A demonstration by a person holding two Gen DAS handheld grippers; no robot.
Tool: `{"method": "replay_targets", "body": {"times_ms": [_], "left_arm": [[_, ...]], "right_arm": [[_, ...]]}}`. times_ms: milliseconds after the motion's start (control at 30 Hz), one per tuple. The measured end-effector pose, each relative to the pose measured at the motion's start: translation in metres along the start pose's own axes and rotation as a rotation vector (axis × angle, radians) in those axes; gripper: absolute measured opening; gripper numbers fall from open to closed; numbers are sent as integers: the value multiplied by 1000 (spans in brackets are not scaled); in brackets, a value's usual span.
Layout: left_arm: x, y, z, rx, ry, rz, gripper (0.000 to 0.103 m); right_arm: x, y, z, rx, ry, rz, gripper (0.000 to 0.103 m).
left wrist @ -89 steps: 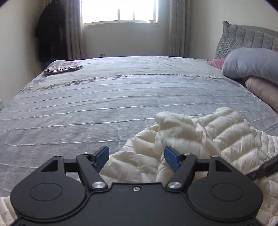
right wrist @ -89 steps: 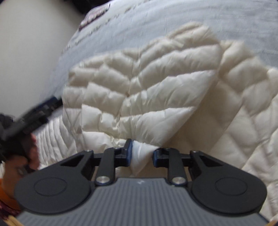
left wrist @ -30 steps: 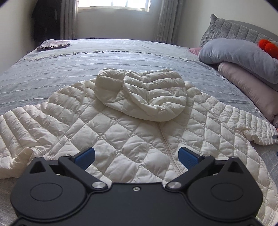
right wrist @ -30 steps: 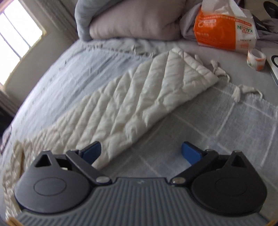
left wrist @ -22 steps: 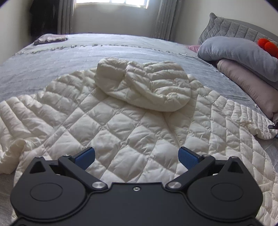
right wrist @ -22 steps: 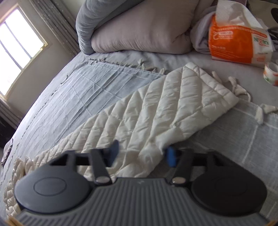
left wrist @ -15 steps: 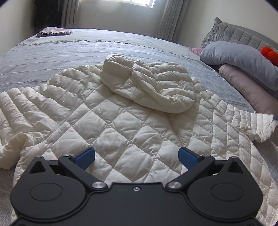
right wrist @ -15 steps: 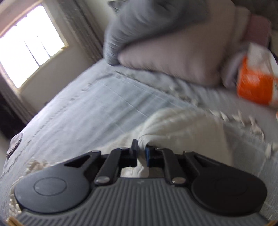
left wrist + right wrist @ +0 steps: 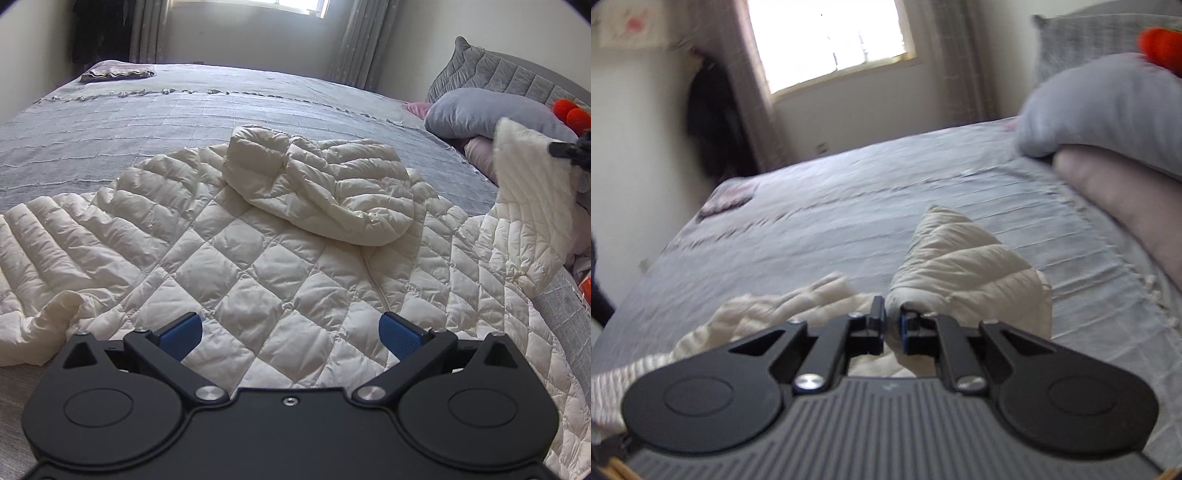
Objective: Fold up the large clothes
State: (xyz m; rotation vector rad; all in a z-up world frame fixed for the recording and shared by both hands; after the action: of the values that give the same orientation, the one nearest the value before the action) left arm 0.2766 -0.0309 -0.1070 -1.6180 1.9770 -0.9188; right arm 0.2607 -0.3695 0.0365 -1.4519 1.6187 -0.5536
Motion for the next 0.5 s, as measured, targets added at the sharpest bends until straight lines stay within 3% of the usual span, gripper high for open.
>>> {"method": "replay_targets", "body": {"times_ms": [167,300,333,367,433,500], "left_arm": [[-6,-2,1,-3,-13,-12,103],[-9,-1,5,-17,-23,-21,103],[-9,-1,7,-20,-26,-23,103],[-10,-1,8,-22,-28,-25,103],[-11,-2,9,-24,-28,-26,103],[-10,-3,9,-23,-23,-22,103]], "right_arm": [[-71,41,59,-155,-66,-122,7],[-101,90,100,-334,-77,-169,10],[-103,103,107,-383,-80,-170,20],[-104,116,112,-418,-80,-176,35],[-107,129,110,-423,-101,-190,55],[-105,132,97,-399,-133,-181,58]]}}
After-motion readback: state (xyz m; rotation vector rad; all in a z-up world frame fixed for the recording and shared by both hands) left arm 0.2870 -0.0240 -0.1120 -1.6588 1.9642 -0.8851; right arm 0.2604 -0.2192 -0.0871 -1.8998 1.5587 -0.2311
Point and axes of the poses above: each gripper's, at about its wrist camera, not at the fingertips, and z roughly the way its jaws point, x to its right, y to its underside, the point moved 8 cm from there along z, roughly the way its jaws point, and after that the axes turned 11 degrees about -y, right-handed, at the moved point
